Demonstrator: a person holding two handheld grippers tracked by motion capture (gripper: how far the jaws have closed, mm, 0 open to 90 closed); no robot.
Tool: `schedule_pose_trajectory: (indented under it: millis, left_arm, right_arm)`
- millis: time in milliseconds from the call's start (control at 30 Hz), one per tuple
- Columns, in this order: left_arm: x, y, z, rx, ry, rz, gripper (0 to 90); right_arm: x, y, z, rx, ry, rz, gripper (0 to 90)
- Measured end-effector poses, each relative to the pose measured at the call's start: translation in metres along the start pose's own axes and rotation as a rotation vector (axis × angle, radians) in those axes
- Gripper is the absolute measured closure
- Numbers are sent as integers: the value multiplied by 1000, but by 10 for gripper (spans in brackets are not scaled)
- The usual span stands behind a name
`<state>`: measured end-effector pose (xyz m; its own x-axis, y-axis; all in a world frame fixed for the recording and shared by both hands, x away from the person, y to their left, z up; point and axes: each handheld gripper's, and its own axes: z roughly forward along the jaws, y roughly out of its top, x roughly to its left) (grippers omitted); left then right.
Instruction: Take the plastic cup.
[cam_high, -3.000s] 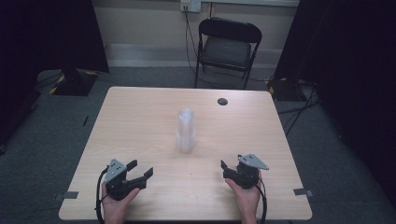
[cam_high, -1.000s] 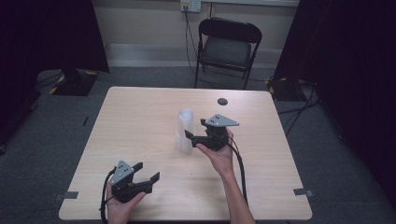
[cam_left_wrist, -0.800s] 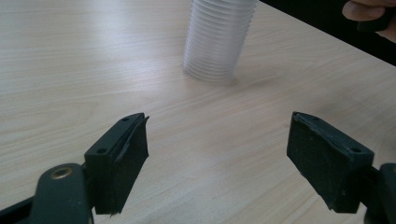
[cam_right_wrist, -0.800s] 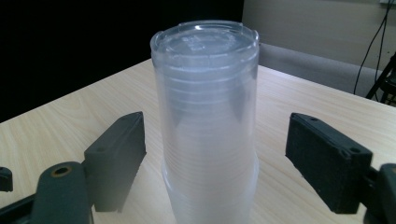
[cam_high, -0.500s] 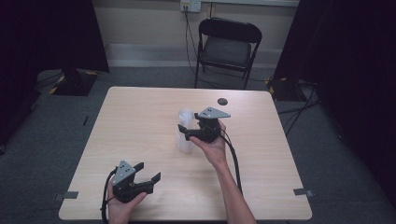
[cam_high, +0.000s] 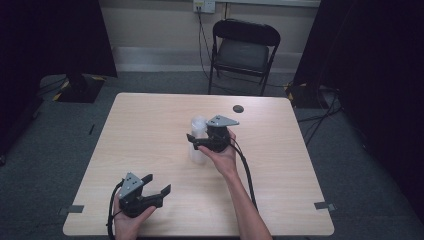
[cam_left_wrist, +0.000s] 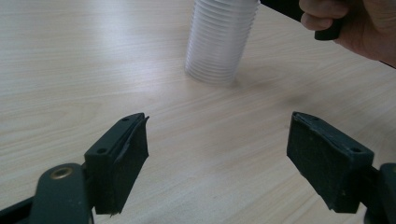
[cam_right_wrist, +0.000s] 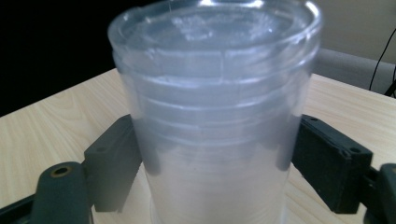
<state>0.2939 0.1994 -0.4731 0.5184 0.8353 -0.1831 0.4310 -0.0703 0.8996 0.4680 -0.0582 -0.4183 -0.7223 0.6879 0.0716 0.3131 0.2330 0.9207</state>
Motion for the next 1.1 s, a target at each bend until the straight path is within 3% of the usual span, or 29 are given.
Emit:
schedule_pose_trajectory:
  millis: [600, 1100]
  left_arm:
    - [0, 0, 2, 11, -2, 7, 205]
    - [-3, 1, 6, 18, -15, 13, 205]
  right_arm:
    - [-1, -3, 5, -7, 5, -9, 308]
    - [-2, 4, -1, -32, -4, -18, 324]
